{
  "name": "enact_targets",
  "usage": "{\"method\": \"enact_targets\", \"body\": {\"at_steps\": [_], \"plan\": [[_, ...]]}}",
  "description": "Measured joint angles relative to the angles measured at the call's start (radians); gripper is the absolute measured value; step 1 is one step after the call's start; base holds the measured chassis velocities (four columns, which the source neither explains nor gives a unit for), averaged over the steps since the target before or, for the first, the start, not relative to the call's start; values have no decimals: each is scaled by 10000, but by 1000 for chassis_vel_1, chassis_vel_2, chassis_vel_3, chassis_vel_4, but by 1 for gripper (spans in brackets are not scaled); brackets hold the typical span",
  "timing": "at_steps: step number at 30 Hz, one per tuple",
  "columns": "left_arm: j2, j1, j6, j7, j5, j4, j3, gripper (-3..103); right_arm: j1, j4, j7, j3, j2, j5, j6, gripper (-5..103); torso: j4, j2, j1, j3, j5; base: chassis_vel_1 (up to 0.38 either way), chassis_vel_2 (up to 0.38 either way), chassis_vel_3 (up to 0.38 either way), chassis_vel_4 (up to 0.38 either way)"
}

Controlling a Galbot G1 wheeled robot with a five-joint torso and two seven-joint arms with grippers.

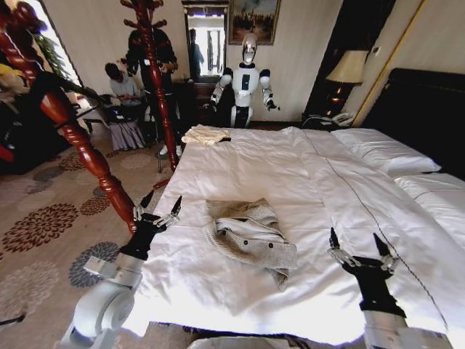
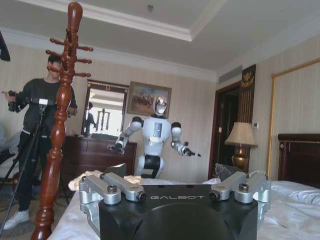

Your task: Pick up the clothes from the bed and hang them on the clothes hanger.

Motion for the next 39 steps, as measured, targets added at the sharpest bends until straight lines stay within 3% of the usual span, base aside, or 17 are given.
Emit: {"method": "enact_targets", "body": {"at_steps": [6,10,11,13,21,25,29,35,39], "plan": [[25,45,140,13,-15,-51,2,100,80,-20,36,-41,40,238,-5,100,0,0,1,0,-2,0,0,0,0],[55,157,118,-88,-638,-832,-215,100,-192,-20,100,-366,44,2797,-320,100,0,1,-1,0,2,0,0,0,0],[55,157,118,-88,-638,-832,-215,100,-192,-20,100,-366,44,2797,-320,100,0,1,-1,0,2,0,0,0,0],[123,176,268,-252,-1195,-1224,-392,100,-237,-22,221,-277,34,3786,-518,100,0,0,-2,0,3,0,0,0,0],[303,146,644,-382,-1034,-739,-367,100,-300,-25,119,-14,184,2874,-356,100,0,1,-2,0,-1,0,0,0,0],[558,155,313,-282,-522,245,32,100,-199,-285,-22,-83,452,1421,72,100,0,0,-1,0,-1,0,0,0,0],[669,221,47,-249,-630,224,-18,100,-343,-185,-10,-191,682,1344,150,100,0,0,-1,1,0,0,0,0,0],[888,207,28,-304,-1724,-738,-411,100,-763,-50,-10,-145,1005,1879,39,100,0,1,-1,-1,3,0,0,0,0],[881,80,-5,-362,-1722,-573,-227,100,-668,-45,70,-76,1151,1812,39,100,-1,0,-1,0,-1,0,0,0,0]]}}
